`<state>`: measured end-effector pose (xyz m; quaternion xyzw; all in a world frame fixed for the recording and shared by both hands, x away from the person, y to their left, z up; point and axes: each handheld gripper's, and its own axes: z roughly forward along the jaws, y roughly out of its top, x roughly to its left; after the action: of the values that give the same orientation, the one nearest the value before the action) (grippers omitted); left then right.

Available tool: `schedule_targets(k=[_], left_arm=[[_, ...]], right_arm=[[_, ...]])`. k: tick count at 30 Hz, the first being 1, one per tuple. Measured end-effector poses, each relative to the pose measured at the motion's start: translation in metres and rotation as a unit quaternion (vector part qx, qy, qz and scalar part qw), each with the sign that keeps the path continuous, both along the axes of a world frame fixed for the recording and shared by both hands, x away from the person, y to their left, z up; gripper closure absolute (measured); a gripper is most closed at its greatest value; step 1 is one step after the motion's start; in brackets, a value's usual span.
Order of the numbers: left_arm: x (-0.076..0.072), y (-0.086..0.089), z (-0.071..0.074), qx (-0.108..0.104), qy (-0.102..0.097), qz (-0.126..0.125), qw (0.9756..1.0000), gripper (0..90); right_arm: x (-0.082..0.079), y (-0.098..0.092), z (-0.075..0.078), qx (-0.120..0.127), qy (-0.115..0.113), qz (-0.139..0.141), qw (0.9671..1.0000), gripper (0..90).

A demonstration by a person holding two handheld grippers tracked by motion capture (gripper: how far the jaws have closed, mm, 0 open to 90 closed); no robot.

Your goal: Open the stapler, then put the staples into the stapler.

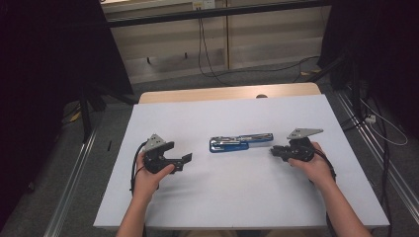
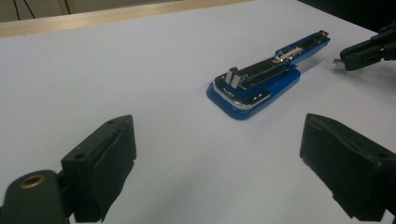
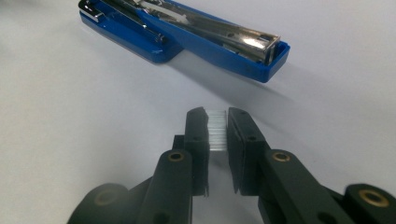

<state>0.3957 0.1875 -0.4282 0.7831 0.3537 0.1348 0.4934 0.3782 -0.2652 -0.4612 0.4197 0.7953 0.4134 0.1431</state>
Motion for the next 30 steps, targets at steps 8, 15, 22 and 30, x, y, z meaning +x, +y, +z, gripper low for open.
schedule_targets(k=[8,15,22,30], left_arm=[[0.000,0.003,0.002,-0.007,-0.001,0.006,1.0000,10.8],[-0.001,0.005,0.003,-0.007,0.001,0.008,0.9999,9.8],[-0.004,0.010,0.004,-0.013,0.001,0.009,0.9999,9.4],[-0.005,0.018,0.003,-0.016,0.005,0.018,0.9997,9.5]], right_arm=[[0.001,0.007,0.013,0.006,-0.011,0.024,0.9996,79.1],[0.009,0.016,0.020,-0.002,-0.014,0.047,0.9988,79.1],[0.021,0.030,0.034,0.002,-0.026,0.070,0.9972,79.1],[0.032,0.044,0.044,0.010,-0.037,0.091,0.9952,79.1]])
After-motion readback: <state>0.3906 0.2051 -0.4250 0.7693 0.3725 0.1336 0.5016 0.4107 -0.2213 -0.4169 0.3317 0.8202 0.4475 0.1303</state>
